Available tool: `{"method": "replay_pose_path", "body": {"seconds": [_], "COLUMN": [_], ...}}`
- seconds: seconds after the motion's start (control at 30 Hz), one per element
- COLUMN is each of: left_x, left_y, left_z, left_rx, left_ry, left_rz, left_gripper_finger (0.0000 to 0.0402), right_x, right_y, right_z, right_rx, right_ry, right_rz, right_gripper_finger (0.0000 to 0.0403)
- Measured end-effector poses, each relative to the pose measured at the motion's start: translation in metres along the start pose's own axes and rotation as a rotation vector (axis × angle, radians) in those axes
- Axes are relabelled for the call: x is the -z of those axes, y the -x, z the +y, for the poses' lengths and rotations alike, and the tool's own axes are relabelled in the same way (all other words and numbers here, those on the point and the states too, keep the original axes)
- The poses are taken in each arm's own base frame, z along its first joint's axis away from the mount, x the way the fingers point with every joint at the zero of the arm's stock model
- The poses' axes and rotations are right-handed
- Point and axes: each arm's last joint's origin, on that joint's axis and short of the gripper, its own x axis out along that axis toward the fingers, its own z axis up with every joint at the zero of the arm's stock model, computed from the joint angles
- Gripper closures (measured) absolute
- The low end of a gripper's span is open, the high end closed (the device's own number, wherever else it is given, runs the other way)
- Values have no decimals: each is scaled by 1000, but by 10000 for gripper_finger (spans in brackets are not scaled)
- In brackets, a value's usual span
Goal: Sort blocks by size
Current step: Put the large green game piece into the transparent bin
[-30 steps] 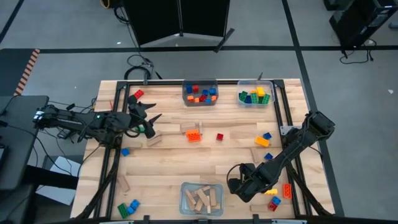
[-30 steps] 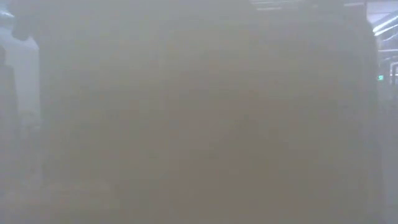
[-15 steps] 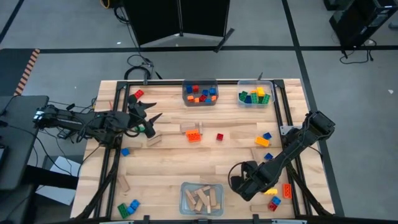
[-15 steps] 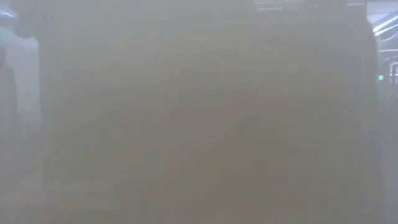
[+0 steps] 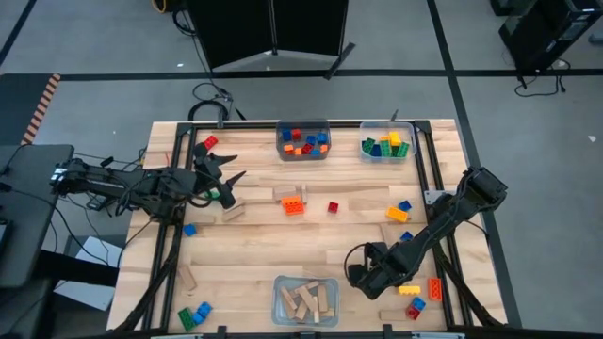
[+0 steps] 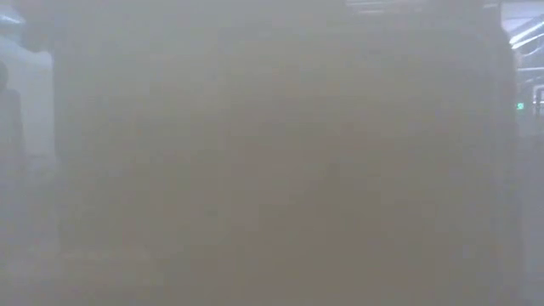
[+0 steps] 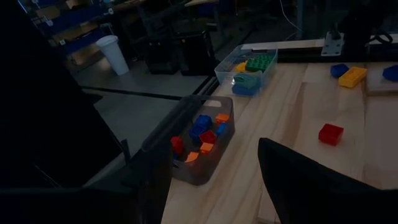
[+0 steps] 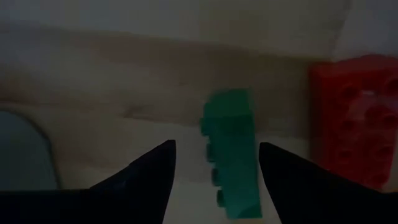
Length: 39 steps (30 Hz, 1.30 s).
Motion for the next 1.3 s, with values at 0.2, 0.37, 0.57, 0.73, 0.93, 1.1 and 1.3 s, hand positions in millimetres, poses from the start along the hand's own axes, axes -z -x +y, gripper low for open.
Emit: {"method": "replay_pose_path", "body": {"seconds": [0.2,0.37,0.57,0.73,0.93,1.1,1.3], "left_x": [0,0,0,0,0,-2,-6], "left_y": [0,0,0,0,0,-6,-15], "left_z": [0,0,0,0,0,4,3], "left_rx": [0,0,0,0,-2,-44,-47], "left_ry": [-1,-2,-3,-2,1,31,-55], "left_rz": [1,1,2,2,0,-12,-29], "left_gripper_finger": [161,161,161,161,161,161,161], "right_x": [-4,-8,-14,-15,-19,-60,-139], "right_y": [-8,-17,-18,-17,10,58,120], "right_z": [-7,-12,-10,-5,7,3,-13], "right_rx": [37,25,47,14,-142,-184,-187], "right_ry": [-5,-6,-22,-29,31,62,197], "right_rz": [19,60,70,75,-47,-196,-371], "right_gripper_finger": [160,176,238,299,299,299,299]}}
